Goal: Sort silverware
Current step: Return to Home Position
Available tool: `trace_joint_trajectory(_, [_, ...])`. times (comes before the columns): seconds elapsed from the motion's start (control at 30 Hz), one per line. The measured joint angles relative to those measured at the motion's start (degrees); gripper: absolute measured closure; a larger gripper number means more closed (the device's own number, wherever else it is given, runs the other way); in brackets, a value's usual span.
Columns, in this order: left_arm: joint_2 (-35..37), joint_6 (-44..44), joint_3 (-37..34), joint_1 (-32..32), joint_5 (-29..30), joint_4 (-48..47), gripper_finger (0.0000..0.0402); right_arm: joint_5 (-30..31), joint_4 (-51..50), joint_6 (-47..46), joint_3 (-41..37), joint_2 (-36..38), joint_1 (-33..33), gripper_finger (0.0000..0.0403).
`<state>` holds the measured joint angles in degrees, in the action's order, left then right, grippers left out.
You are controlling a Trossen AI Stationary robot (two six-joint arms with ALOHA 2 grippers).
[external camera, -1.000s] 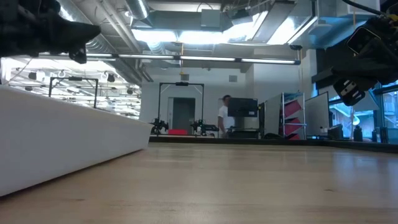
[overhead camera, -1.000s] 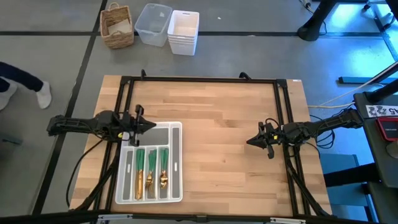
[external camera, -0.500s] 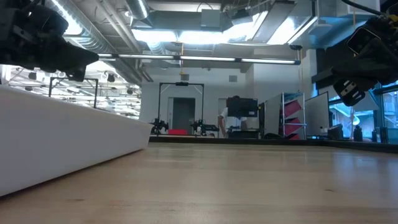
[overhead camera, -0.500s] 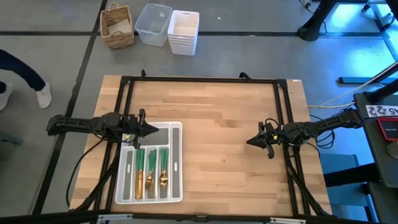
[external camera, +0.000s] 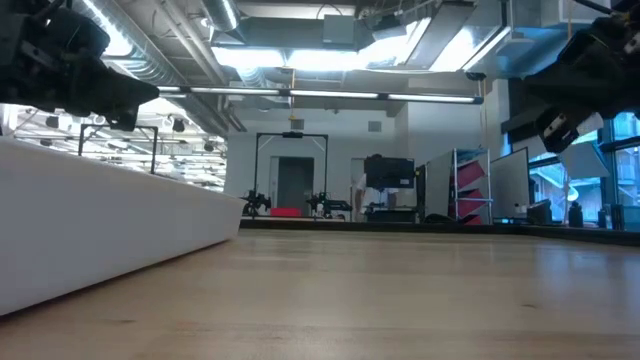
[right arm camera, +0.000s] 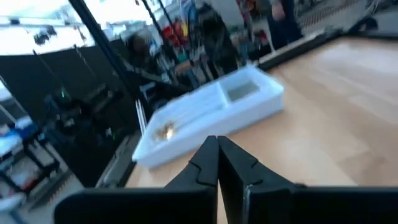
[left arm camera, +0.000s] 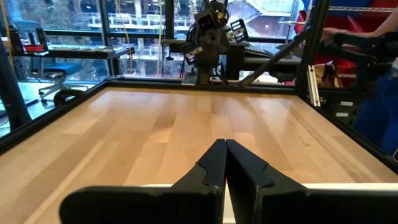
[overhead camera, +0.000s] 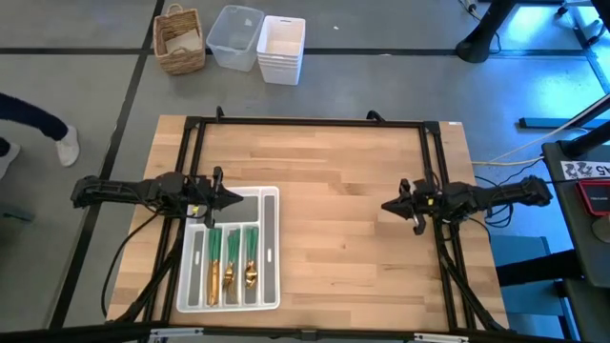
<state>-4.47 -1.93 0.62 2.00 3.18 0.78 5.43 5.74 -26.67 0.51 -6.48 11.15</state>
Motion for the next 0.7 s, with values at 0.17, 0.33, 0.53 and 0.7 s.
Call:
trace_joint_trajectory(0.17, [0.0, 0.0, 0.0, 0.0, 0.0, -0.02, 0.0399, 0.0, -0.2, -0.01, 0.0, 1.68, 0.08, 0.0397])
trace_joint_trajectory(0.33, [0.0, 0.0, 0.0, 0.0, 0.0, -0.04, 0.0399, -0.02, -0.39, 0.01, 0.0, 1.64, 0.08, 0.0397])
trace_joint_trajectory(0.53, [0.0, 0.0, 0.0, 0.0, 0.0, -0.04, 0.0399, -0.02, -0.35, 0.0, 0.0, 1.64, 0.08, 0.0397])
trace_joint_trajectory(0.7, [0.0, 0.0, 0.0, 0.0, 0.0, -0.04, 0.0399, -0.05, -0.34, -0.01, 0.0, 1.64, 0.08, 0.0397])
